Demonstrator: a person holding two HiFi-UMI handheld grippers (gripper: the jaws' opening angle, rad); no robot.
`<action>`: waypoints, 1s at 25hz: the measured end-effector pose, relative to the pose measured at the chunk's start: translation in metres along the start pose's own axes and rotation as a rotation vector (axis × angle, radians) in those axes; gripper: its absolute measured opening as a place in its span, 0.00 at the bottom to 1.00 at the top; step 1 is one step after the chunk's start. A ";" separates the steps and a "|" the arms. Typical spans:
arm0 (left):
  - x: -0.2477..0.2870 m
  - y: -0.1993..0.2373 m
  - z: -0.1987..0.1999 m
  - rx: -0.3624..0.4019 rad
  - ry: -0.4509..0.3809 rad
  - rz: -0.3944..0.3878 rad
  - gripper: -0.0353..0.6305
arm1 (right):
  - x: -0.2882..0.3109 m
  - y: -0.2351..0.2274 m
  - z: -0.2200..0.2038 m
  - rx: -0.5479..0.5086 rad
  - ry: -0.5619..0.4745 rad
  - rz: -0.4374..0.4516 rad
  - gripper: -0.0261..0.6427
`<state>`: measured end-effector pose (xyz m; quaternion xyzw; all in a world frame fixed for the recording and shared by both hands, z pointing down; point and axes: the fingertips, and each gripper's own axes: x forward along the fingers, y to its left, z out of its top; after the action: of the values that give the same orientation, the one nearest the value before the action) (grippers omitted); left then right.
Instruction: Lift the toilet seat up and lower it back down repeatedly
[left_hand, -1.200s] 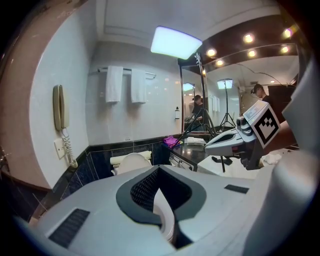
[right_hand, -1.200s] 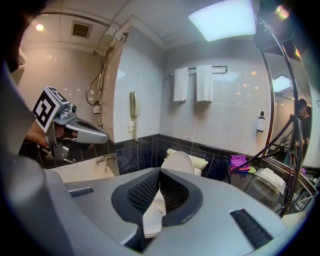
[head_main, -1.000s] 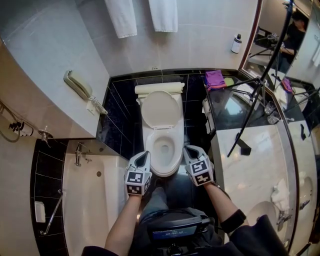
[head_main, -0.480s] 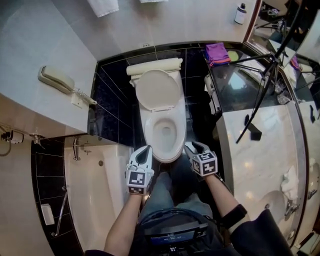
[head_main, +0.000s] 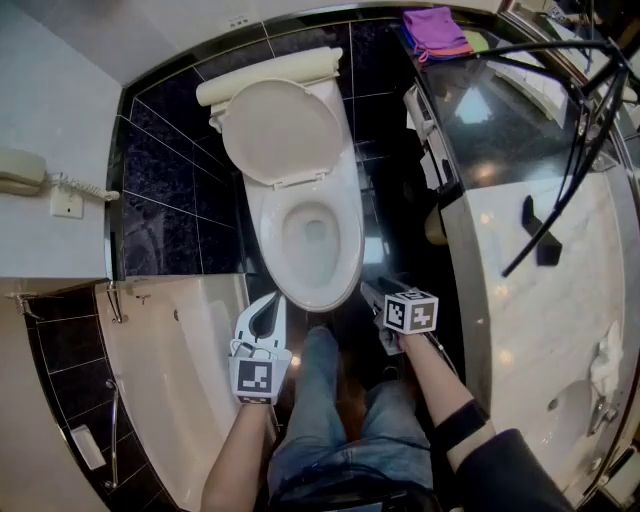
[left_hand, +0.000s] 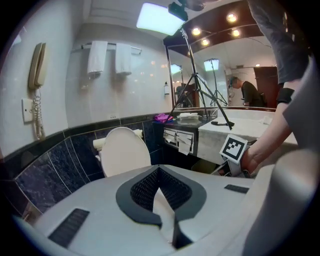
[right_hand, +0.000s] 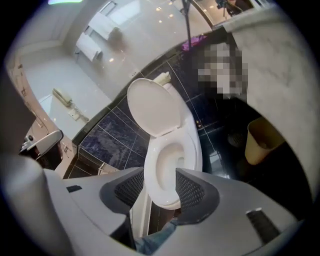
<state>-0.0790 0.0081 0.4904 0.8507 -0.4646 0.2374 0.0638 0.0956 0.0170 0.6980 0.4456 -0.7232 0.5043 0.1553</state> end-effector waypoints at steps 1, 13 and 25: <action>0.007 -0.001 -0.011 -0.005 0.005 0.004 0.04 | 0.016 -0.013 -0.009 0.034 0.006 0.010 0.37; 0.069 -0.012 -0.122 -0.059 0.053 -0.003 0.04 | 0.144 -0.102 -0.086 0.273 0.027 0.084 0.36; 0.086 0.008 -0.160 -0.070 0.093 0.008 0.04 | 0.198 -0.120 -0.096 0.414 0.017 0.113 0.36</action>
<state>-0.1018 -0.0092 0.6696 0.8342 -0.4725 0.2605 0.1139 0.0608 -0.0078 0.9450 0.4225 -0.6266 0.6538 0.0377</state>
